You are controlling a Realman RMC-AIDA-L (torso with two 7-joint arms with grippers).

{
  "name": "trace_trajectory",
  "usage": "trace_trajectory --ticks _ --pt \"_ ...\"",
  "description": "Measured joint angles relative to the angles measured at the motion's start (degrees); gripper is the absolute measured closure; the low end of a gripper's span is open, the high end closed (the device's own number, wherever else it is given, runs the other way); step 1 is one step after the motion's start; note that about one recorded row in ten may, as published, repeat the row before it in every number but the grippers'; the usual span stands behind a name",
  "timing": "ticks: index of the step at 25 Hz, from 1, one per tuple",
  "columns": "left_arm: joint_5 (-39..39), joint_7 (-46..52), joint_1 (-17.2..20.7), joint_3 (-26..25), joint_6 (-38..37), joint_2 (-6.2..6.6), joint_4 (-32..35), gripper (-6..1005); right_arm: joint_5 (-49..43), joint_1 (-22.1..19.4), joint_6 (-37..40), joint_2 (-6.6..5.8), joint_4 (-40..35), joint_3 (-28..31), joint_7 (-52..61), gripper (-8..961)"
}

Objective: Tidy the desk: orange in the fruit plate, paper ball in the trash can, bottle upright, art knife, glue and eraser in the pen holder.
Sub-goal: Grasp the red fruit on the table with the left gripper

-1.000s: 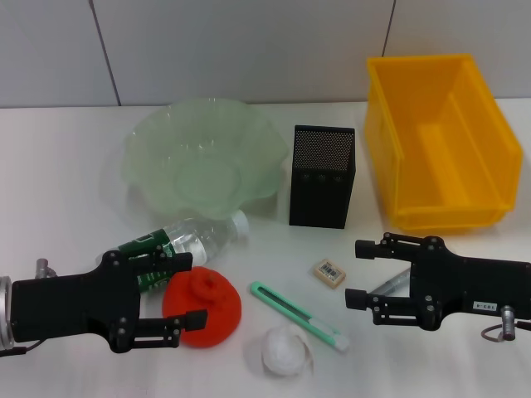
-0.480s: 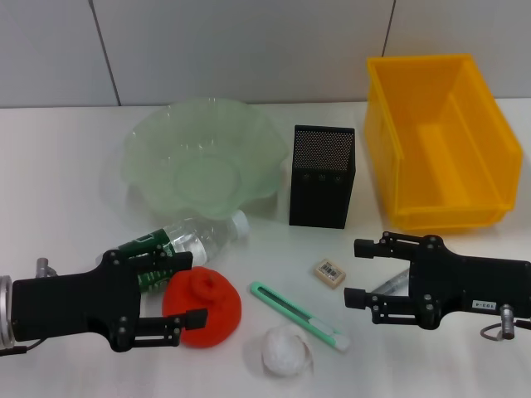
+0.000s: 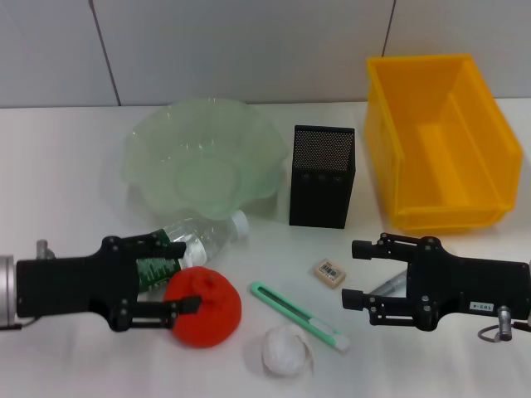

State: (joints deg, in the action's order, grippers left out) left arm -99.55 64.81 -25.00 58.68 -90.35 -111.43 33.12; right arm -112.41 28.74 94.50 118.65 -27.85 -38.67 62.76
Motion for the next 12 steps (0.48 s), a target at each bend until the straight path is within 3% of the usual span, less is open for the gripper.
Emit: trace_trajectory --ticks 3,5,12 --pt "-2.2 1.5 0.0 0.0 1.7 -0.43 2.9 186 0.0 0.0 0.0 0.03 0.0 0.0 0.0 191" --pt "-6.5 2.5 -0.7 0.0 3.9 -1.60 6.0 186 0.0 0.0 0.0 0.03 0.0 0.0 0.0 191" --pt "-10.5 3.3 -2.4 0.0 5.1 -3.28 6.5 187 0.0 0.0 0.1 0.00 0.0 0.0 0.0 191"
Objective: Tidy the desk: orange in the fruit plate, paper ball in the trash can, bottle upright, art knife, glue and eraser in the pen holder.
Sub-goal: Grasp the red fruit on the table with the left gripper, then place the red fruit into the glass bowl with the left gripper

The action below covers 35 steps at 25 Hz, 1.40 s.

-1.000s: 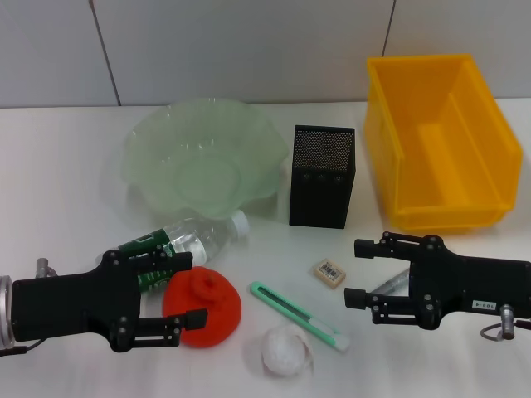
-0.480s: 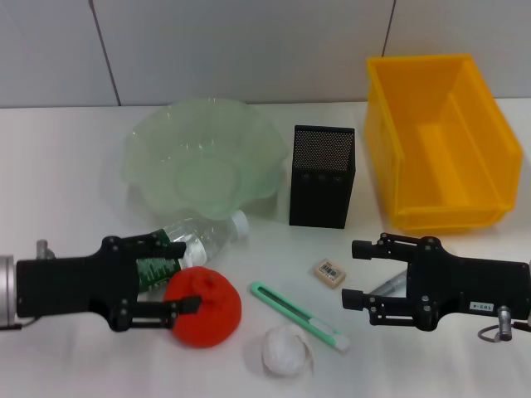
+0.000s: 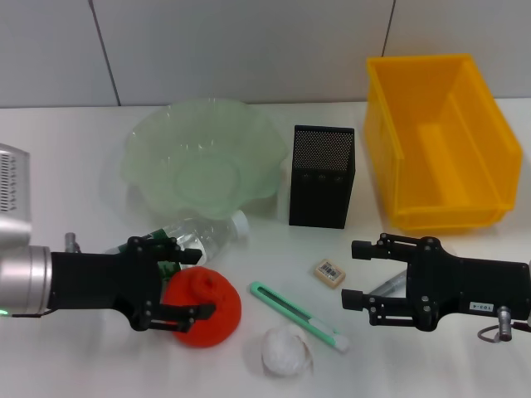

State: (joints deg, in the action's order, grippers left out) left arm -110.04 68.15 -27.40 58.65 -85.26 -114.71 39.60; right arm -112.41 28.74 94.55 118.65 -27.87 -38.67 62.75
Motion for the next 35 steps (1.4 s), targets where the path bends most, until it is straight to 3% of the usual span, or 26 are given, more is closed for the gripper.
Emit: trace_trajectory --ticks 3,8,18,23,31,32,33,35 --pt "-2.1 0.1 -0.3 0.1 2.1 -1.08 0.4 187 0.0 0.1 0.0 -0.01 0.0 0.0 0.0 192" --pt "-3.3 0.3 -0.7 0.1 3.0 -1.71 0.4 195 0.0 0.3 0.0 0.01 0.0 0.0 0.0 192" --pt "-4.4 2.9 -1.5 0.6 3.1 -1.25 0.2 289 0.1 0.4 0.0 0.07 0.0 0.0 0.0 192" --pt "-5.6 3.7 -2.0 0.2 3.1 -1.51 0.2 518 0.1 0.4 0.0 0.09 0.0 0.0 0.0 192" --pt "-5.1 4.5 -1.9 -0.5 1.7 -1.65 0.5 729 0.1 0.4 0.0 0.02 0.0 0.0 0.0 191" --pt "-4.5 5.2 -1.9 -1.7 0.5 -1.65 1.0 739 0.1 0.4 0.0 0.01 0.0 0.0 0.0 191" --pt "-2.0 6.7 -1.9 -6.3 -2.9 -1.73 1.7 748 0.1 0.4 0.0 0.01 0.0 0.0 0.0 191" --pt "-0.6 7.0 -1.9 -8.3 -4.2 -1.76 1.8 768 0.1 0.3 0.0 0.00 0.0 0.0 0.0 192"
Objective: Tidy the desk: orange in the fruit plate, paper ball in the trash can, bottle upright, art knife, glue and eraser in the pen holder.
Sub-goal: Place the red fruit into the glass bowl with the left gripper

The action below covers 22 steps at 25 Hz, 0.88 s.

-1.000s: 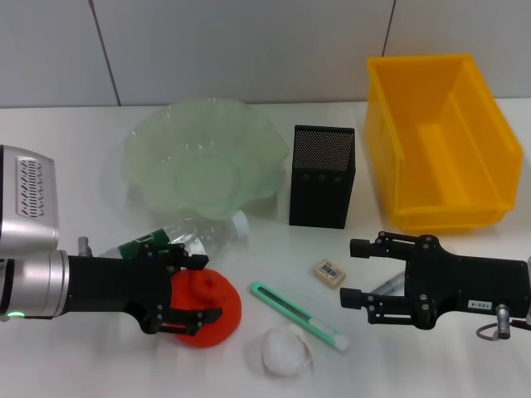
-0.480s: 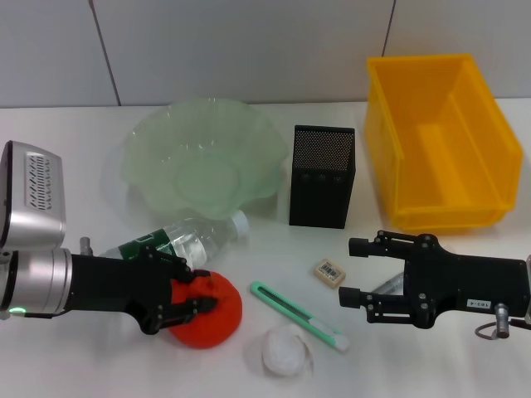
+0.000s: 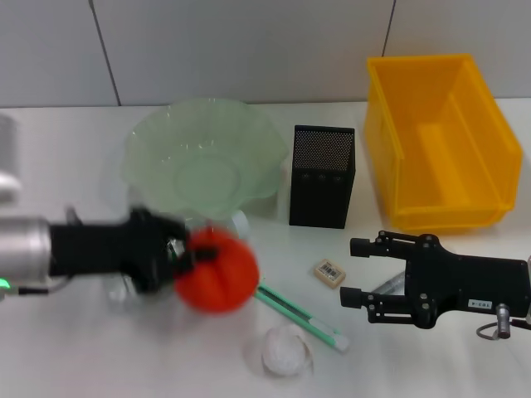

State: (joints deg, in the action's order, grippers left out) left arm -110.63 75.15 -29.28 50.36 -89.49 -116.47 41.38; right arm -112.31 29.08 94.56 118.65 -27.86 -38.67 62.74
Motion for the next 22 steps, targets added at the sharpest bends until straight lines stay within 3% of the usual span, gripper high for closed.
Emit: trace_trajectory --ticks 3,6,8,13,22 --pt "7.8 0.1 0.0 -7.6 -1.4 -0.62 -0.9 796 0.0 0.0 0.0 0.00 0.0 0.0 0.0 192" --pt "10.7 -0.7 0.0 -9.0 1.6 -1.31 -1.8 823 0.0 0.0 0.0 -0.01 0.0 0.0 0.0 192" --pt "15.6 -4.4 -0.7 -9.0 8.4 -2.03 -5.3 839 0.0 0.1 0.0 0.01 0.0 0.0 0.0 191" --pt "22.0 -12.6 -3.8 -8.7 18.2 -2.04 -13.1 875 0.0 0.1 0.0 0.07 0.0 0.0 0.0 191" --pt "24.2 -19.2 -8.6 -8.6 30.4 -2.31 -20.0 893 0.0 0.3 0.1 0.17 0.0 0.0 -0.1 192"
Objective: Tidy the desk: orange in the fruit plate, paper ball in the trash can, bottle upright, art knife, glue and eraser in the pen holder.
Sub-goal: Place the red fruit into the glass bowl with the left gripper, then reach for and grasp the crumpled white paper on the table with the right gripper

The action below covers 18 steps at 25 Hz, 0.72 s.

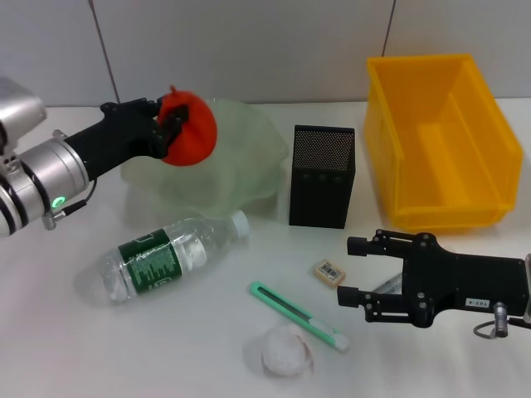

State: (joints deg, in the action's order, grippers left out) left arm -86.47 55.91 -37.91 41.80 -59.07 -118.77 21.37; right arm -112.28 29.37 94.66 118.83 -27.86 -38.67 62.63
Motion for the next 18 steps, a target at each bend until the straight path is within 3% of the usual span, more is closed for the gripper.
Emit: trace_trajectory --ticks 10,15,18 --pt "0.1 -0.3 -0.6 1.3 3.0 -0.05 -0.6 589 0.4 0.1 0.1 0.00 0.0 0.0 -0.2 191" --pt "0.1 -0.1 -0.7 1.4 3.0 -0.05 -0.6 356 0.4 0.2 0.1 0.00 0.0 0.0 -0.2 192" --pt "-0.4 4.9 -0.1 2.0 -1.0 0.42 0.7 245 0.6 0.2 0.1 0.00 0.0 0.0 -0.2 192"
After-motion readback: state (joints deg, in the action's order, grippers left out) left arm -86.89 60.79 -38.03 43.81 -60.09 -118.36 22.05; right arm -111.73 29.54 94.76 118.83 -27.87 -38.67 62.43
